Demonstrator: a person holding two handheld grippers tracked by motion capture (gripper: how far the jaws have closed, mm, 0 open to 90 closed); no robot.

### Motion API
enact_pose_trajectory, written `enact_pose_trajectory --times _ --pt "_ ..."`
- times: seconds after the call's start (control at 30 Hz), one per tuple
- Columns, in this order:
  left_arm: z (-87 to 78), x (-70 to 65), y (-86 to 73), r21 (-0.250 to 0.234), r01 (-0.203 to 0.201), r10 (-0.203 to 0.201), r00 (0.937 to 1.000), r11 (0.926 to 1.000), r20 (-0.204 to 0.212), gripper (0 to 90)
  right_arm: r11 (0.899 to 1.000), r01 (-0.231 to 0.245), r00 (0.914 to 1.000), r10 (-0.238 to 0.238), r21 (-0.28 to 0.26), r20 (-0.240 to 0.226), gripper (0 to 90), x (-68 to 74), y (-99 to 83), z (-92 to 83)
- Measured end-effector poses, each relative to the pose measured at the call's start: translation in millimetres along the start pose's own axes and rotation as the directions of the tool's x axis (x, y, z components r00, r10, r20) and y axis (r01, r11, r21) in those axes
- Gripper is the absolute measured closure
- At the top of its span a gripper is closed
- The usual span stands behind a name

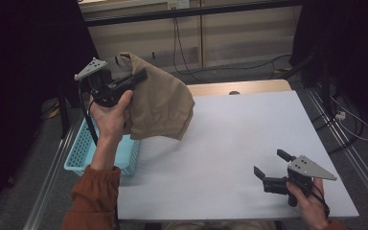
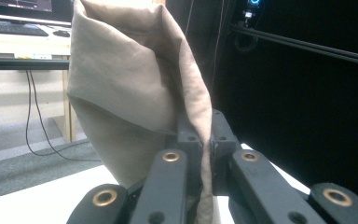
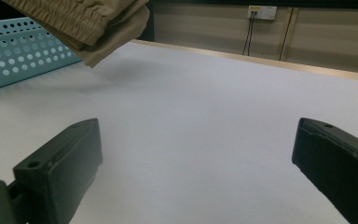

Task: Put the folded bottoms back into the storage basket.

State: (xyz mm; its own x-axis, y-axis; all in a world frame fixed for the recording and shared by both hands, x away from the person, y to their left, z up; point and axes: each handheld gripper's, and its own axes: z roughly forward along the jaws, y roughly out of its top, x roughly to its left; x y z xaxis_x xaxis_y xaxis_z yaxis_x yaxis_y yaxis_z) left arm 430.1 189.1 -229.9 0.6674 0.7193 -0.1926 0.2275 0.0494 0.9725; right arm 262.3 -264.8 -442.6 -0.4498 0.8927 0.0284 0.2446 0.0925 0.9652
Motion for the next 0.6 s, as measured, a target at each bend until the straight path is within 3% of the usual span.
enact_pose_trajectory --times 0.6 --pt "-36.8 3.6 17.9 -0.038 -0.025 0.025 0.9995 0.999 -0.021 87.0 1.0 0.002 1.0 -0.002 0.003 -0.001 1.5 0.5 -0.1 0.4"
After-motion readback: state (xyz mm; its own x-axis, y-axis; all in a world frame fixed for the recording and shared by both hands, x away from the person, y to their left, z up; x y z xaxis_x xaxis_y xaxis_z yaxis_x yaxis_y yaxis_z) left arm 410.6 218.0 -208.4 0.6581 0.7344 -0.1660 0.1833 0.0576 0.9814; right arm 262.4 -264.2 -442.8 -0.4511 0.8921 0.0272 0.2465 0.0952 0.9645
